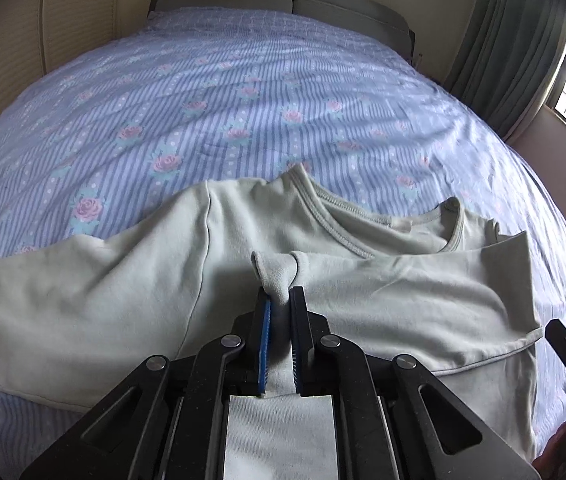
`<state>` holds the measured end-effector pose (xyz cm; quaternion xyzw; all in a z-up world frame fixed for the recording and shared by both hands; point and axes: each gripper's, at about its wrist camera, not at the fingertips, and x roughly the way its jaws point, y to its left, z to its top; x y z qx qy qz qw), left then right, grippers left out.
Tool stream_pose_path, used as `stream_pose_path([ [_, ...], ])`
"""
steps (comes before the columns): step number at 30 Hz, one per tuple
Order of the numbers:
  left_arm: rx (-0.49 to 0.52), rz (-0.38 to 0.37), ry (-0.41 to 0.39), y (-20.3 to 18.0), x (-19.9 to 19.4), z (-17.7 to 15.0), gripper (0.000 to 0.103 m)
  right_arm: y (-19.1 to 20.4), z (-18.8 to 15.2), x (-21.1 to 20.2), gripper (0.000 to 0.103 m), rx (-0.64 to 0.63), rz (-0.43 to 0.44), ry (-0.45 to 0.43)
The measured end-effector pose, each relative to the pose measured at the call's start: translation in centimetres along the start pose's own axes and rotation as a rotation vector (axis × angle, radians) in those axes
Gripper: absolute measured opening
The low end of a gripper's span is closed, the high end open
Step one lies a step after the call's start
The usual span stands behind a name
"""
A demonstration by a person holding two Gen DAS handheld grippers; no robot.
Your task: Fold small clothes
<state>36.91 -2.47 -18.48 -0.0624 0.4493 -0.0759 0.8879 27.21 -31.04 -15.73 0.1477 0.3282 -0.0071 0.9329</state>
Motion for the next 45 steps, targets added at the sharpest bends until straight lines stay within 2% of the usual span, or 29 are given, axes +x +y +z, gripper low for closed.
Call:
stream_pose_path([
  [8,0.011,0.017,-0.012,-0.4,0.1,-0.6,0.011,-1.7,0.0,-0.2,0.064,-0.097,-0.146,0.054],
  [13,0.005,0.025,-0.015,-0.6,0.0,-0.8,0.011,-1.9,-1.3,0.4,0.064,-0.171,-0.171,0.107],
  [17,-0.004,0.032,-0.013,-0.4,-0.1,-0.8,0.012,-1.3,-1.0,2.1,0.064,-0.187,-0.192,0.114],
  [21,-0.012,0.038,-0.012,-0.2,-0.1,-0.8,0.013,-1.8,0.2,2.7,0.064,-0.142,-0.224,0.076],
  [23,-0.012,0.04,-0.014,-0.1,-0.1,-0.9,0.013,-2.5,0.3,2.8,0.064,-0.116,-0.252,0.098],
  [27,0.002,0.051,-0.023,-0.3,-0.2,-1.1,0.014,-3.4,-0.8,1.1,0.064,-0.082,-0.21,0.133],
  [32,-0.001,0.064,-0.041,-0.8,-0.8,-1.3,0.014,-3.5,1.4,-2.0,0.064,-0.076,-0.141,0.024],
  [35,0.006,0.074,-0.047,-1.2,-0.9,-1.4,0.015,-2.6,4.1,0.5,0.063,-0.111,-0.086,0.043],
  [38,-0.008,0.081,-0.042,-1.0,-0.9,-1.5,0.015,-1.9,5.6,4.6,0.049,-0.142,-0.07,0.105],
  [39,-0.011,0.082,-0.042,-0.9,-0.9,-1.5,0.015,-1.9,5.9,5.9,0.048,-0.144,-0.053,0.141],
  [41,-0.006,0.088,-0.044,-0.9,-1.0,-1.6,0.015,-2.0,6.0,7.8,0.039,-0.128,-0.015,0.203],
  [43,-0.001,0.091,-0.045,-0.8,-1.0,-1.6,0.016,-1.9,5.8,8.7,0.039,-0.118,0.024,0.228],
  [45,-0.006,0.089,-0.044,-0.7,-0.9,-1.6,0.016,-1.7,5.5,9.2,0.036,-0.131,0.027,0.231],
])
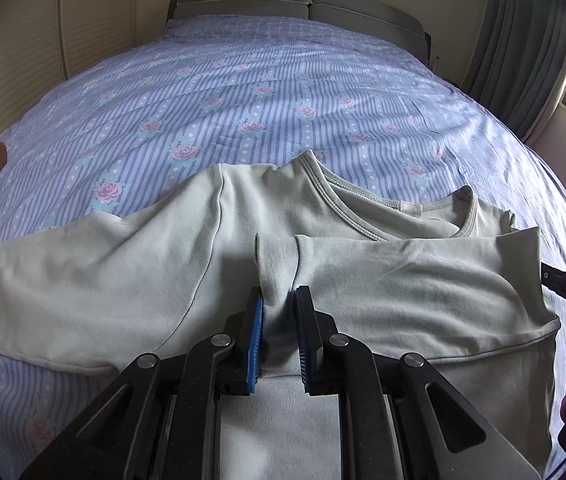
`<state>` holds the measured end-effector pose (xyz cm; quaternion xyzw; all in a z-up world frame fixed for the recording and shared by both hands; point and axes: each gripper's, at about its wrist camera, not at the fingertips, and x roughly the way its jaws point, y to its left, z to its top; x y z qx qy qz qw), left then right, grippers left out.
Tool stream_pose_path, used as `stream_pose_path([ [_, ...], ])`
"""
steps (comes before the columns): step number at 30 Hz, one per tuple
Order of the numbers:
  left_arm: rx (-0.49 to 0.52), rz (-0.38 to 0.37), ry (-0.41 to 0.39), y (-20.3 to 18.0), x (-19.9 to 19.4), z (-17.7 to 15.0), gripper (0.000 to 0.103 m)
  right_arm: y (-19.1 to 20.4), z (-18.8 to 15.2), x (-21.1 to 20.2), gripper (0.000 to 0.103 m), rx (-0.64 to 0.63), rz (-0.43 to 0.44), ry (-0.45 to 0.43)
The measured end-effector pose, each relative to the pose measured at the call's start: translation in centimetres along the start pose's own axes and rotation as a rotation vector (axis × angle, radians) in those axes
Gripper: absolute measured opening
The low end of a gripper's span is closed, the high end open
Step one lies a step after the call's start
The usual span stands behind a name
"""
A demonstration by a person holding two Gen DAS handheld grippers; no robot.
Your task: Fold small clothes
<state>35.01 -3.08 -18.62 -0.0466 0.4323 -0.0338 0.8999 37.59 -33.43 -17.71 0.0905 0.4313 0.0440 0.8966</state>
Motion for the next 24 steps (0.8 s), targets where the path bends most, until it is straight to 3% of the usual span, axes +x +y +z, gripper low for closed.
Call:
stream_pose_path([
  [1,0.0,0.0,-0.001,0.0,0.0,0.0,0.016,0.0,-0.1,0.1,0.03,-0.001,0.012,-0.001],
  [2,0.002,0.0,-0.002,0.0,0.0,0.0,0.016,0.0,-0.1,0.2,0.013,-0.001,0.028,-0.006],
  [3,0.004,0.001,-0.003,0.0,0.0,0.0,0.016,0.0,-0.2,0.2,0.006,-0.002,0.032,-0.005],
  [8,0.007,0.002,-0.003,-0.1,0.0,-0.1,0.016,-2.0,-0.6,0.0,0.001,0.071,-0.063,-0.026],
  [11,0.013,0.003,-0.006,-0.1,-0.1,-0.1,0.016,-2.8,-0.4,-1.4,0.002,0.115,-0.015,-0.046],
  [12,0.012,0.002,-0.007,-0.1,-0.2,-0.1,0.016,-2.6,-0.1,-1.9,0.003,0.109,-0.013,-0.055],
  [13,0.01,0.001,-0.008,-0.1,-0.2,-0.1,0.016,-2.2,0.3,-2.3,0.01,0.098,-0.018,-0.061],
  [14,0.008,0.0,-0.008,-0.1,-0.2,-0.1,0.016,-1.8,0.7,-2.7,0.029,0.086,-0.019,-0.066],
  [16,0.003,-0.002,-0.009,0.0,-0.1,-0.2,0.016,-0.8,1.8,-3.4,0.046,0.069,-0.01,-0.092],
  [21,0.001,-0.002,-0.016,0.0,-0.2,-0.3,0.017,1.9,4.8,-2.8,0.046,0.007,-0.045,-0.074],
  [24,-0.007,-0.007,-0.02,0.1,-0.2,-0.4,0.017,3.0,6.4,-0.4,0.046,-0.025,-0.06,0.031],
])
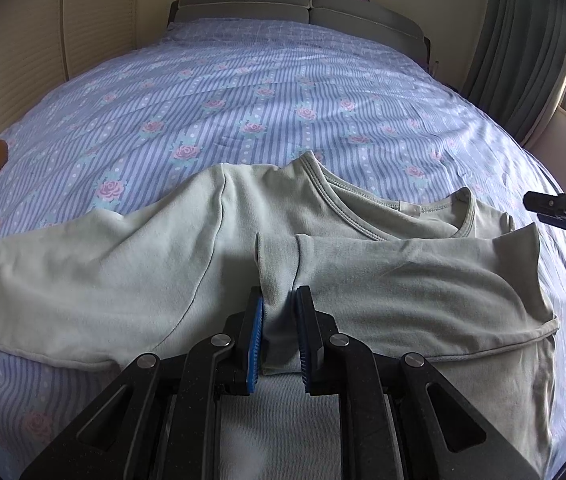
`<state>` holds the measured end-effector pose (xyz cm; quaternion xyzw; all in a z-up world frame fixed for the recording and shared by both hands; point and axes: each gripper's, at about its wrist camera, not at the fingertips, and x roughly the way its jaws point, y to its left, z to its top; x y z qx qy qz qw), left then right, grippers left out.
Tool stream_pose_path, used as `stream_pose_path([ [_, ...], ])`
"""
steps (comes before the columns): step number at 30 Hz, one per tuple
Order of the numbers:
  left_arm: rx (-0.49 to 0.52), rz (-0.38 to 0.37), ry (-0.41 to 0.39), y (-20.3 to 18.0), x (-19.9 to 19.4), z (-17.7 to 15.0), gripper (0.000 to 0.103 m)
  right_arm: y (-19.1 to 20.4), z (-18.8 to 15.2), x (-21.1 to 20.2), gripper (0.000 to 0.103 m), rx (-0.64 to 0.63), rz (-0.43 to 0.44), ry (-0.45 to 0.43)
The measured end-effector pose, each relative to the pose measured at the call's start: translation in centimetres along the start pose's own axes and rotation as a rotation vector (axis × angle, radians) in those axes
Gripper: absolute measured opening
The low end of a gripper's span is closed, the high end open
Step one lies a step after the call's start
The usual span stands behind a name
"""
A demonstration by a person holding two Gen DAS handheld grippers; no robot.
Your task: Fold small clothes
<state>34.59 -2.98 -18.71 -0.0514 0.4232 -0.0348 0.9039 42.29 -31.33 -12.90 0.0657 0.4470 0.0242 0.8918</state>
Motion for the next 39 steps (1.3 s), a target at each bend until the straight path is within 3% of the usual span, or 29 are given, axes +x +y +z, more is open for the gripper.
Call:
stream_pose_path([
  [4,-0.014,-0.006,-0.006,0.1,-0.1,-0.1,0.017,1.5,-0.1,2.5,0.043,-0.071,-0.075,0.108],
  [8,-0.016,-0.007,-0.012,0.2,0.0,-0.2,0.017,0.8,-0.9,3.4,0.018,-0.074,-0.121,0.156],
  [10,-0.017,-0.007,-0.011,0.2,0.1,-0.2,0.017,-0.5,-1.1,3.6,0.012,-0.054,-0.157,0.163],
  [18,-0.016,-0.001,-0.009,0.2,0.2,-0.2,0.017,-2.2,-0.5,2.5,0.012,-0.037,-0.227,0.105],
  [25,-0.014,0.008,-0.03,0.0,-0.7,0.0,0.019,-2.6,-1.6,-0.7,0.012,-0.011,-0.097,0.008],
  [28,-0.001,0.018,-0.052,-0.1,-1.0,0.1,0.028,-2.1,-3.2,-1.2,0.012,-0.021,-0.064,0.001],
  [32,0.005,0.045,-0.031,0.3,0.0,0.1,0.028,-1.3,-4.9,0.5,0.012,-0.096,-0.105,0.036],
  [35,-0.001,0.05,-0.025,0.7,0.0,-0.2,0.028,-2.1,-5.3,1.9,0.012,-0.083,-0.121,0.036],
  [39,0.011,0.034,-0.073,0.2,-1.8,0.0,0.028,-2.6,-5.4,0.0,0.012,-0.048,-0.111,-0.032],
])
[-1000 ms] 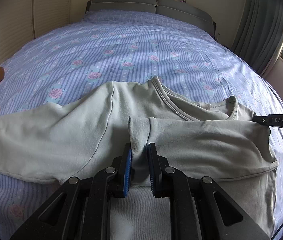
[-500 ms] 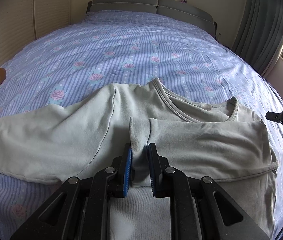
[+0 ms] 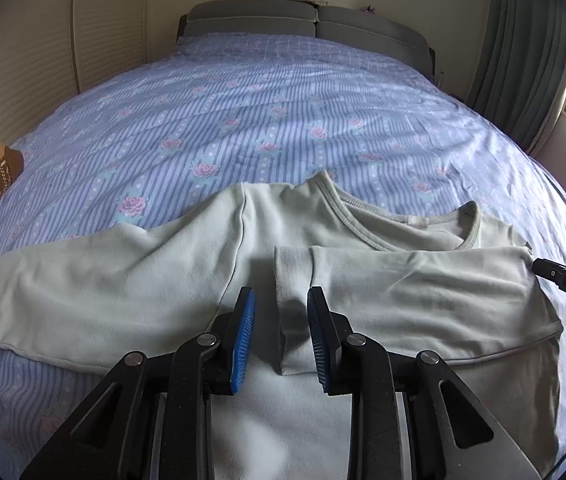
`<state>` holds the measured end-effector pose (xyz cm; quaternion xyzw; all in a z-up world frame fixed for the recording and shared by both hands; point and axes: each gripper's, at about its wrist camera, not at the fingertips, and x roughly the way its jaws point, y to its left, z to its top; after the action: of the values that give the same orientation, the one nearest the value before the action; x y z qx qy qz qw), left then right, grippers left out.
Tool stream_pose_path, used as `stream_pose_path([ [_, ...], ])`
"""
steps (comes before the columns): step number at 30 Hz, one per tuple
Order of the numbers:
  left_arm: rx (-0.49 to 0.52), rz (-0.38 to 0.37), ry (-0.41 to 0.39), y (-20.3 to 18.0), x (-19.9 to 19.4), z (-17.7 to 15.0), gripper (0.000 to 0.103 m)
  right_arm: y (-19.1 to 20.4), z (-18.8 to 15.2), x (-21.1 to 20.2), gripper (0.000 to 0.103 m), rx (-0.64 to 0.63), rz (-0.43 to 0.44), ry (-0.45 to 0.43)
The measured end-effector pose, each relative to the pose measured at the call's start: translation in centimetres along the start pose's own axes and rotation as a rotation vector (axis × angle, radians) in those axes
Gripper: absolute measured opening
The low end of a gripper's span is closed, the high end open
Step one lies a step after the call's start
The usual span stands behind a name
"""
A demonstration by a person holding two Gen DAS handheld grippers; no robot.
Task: Fold small clothes
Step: 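Move the left gripper to the other sleeve cuff and grasp it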
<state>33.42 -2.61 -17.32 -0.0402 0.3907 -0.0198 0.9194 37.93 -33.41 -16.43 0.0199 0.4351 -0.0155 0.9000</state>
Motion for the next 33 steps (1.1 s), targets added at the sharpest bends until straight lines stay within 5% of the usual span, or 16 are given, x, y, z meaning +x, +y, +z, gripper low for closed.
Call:
stream_pose_path([
  [4,0.062,-0.053,-0.078,-1.8,-2.0,0.7,0.028,-0.4,-0.9,-2.5,0.012,0.046,0.098,-0.048],
  [9,0.093,-0.117,-0.044,-3.4,-1.0,1.1,0.028,1.1,-2.8,-3.3,0.012,0.022,0.215,-0.027],
  [14,0.061,-0.086,0.082,-2.4,2.1,-0.4,0.028,1.3,-4.6,-1.2,0.013,0.018,0.174,0.046],
  [19,0.077,-0.061,0.066,-2.0,1.9,-0.7,0.028,1.3,-5.1,-1.6,0.014,0.008,0.159,0.016],
  [23,0.064,-0.078,0.041,-1.6,0.2,-0.3,0.028,1.9,-4.8,-4.0,0.044,-0.003,0.149,-0.046],
  [25,0.069,-0.076,0.029,-1.1,-1.1,-0.2,0.031,2.5,-4.7,-5.7,0.049,-0.015,0.134,-0.1],
  [28,0.062,-0.065,0.013,0.6,-3.3,-0.3,0.043,4.2,-4.7,-7.9,0.049,-0.034,0.135,-0.145],
  [33,0.026,-0.008,-0.011,5.9,-6.8,-0.5,0.046,9.1,-5.1,-10.1,0.049,-0.071,0.187,-0.175],
])
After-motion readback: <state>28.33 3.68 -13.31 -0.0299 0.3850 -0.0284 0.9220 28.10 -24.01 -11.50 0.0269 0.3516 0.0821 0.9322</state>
